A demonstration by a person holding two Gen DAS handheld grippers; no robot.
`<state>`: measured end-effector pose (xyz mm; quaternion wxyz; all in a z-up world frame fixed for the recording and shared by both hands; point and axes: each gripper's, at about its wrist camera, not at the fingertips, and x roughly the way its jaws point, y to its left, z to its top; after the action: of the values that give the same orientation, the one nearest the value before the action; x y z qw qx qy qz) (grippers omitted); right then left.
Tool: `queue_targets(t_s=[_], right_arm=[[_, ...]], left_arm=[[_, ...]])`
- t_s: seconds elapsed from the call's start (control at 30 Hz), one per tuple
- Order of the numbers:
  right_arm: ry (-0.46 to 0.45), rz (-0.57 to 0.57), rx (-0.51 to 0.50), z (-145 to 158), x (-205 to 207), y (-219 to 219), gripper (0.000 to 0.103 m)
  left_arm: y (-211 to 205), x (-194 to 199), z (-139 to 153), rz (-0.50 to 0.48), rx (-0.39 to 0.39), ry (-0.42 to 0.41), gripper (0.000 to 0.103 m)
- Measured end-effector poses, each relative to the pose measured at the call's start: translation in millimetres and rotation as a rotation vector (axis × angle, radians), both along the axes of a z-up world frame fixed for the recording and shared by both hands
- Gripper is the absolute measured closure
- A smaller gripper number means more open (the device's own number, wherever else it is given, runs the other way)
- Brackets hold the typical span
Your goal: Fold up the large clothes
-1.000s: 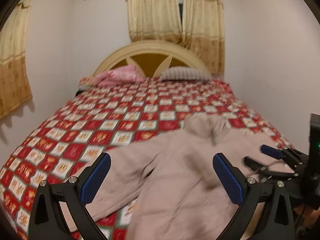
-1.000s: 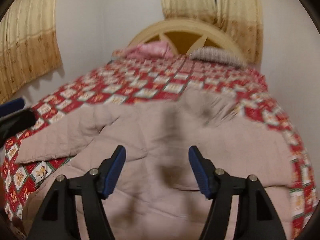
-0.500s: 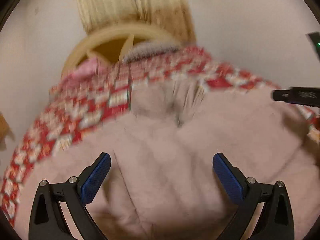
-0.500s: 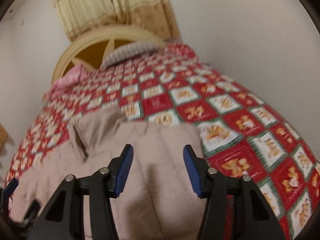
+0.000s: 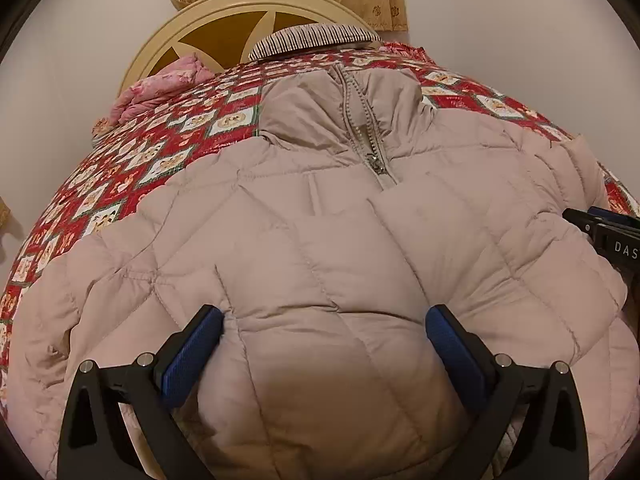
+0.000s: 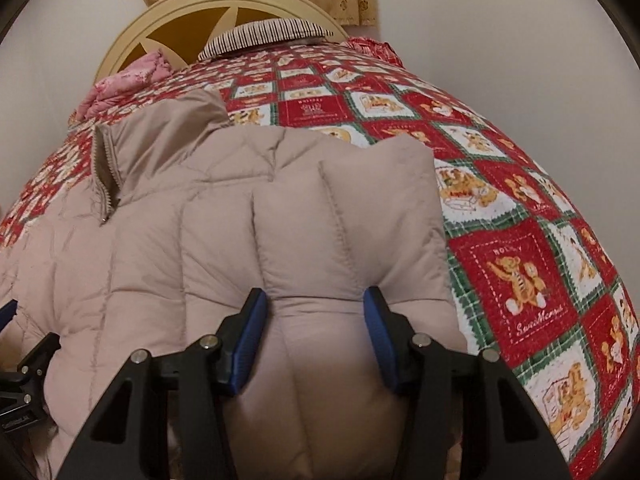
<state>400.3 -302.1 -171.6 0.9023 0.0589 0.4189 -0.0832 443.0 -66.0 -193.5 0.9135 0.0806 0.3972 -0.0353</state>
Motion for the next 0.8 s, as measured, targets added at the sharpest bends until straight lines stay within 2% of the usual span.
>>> queue_targets(t_s=[0.23,0.33,0.43,0.53,0.6,0.67,0.8], right_arm=[[0.027,-0.008,-0.067,-2.8,5.1,6.6,0.050],[0.054,-0.027,-0.123,9.8,6.3,12.0,0.050],[-0.036,-0.043,-0.063,40.0,-11.3,18.9,0.047],[-0.090,0.023,-0.054,56.9,-24.9,46.3,0.038],[-0.085,0.077,-0.058,53.1,-27.4,64.9,0.038],[-0.052,0.099,-0.071,36.7,-23.0,74.6,0.040],[-0.003,0.081,-0.026,5.6,-15.9,66.7,0.042]], left_arm=[[6.1,4.7,-3.4,0.005,-0.041,0.019,0.001],[5.7,4.8,-3.8,0.006,-0.044,0.021,0.001],[6.2,4.4,-3.7,0.006,-0.052,0.019,0.001],[6.7,3.6,-3.4,0.006,-0.058,0.017,0.001],[7.3,3.5,-3.1,0.007,-0.062,0.017,0.001],[7.8,3.5,-2.8,0.007,-0.067,0.016,0.001],[8.3,3.5,-2.9,0.007,-0.067,0.016,0.001]])
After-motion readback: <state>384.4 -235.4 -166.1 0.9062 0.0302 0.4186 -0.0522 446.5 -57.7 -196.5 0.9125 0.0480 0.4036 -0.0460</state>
